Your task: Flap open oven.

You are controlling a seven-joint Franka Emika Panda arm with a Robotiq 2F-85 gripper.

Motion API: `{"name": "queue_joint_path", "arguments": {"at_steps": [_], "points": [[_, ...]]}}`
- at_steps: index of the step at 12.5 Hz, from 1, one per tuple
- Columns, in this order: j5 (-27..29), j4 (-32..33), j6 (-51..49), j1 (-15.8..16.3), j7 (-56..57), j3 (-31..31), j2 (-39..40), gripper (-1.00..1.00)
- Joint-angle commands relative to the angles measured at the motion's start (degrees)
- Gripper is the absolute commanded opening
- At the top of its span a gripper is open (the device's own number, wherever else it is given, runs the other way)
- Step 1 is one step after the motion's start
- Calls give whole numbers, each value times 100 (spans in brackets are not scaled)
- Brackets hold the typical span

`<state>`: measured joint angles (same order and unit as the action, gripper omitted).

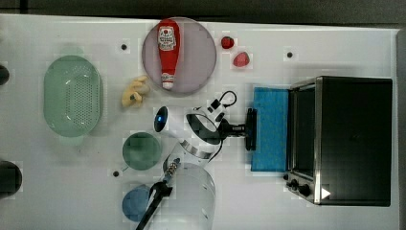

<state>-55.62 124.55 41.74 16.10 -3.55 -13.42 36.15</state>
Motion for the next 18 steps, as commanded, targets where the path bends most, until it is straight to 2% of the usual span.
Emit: {"name": "queue_joint_path", "arguments": {"at_steps": [1,4,6,9,12,18], "points": [[-65,-269,-152,135,-382,-47,64,-65],[51,-326,144,137,-382,-49,-124,-65],[453,-327,303,114,-381,-58,-515,-65],[1483,-324,309,72,-373,-64,-1325,-65],[3032,-319,130,5,-356,-74,-2158,-65],[5085,-369,-642,-13,-339,-132,-3626,-65]]}}
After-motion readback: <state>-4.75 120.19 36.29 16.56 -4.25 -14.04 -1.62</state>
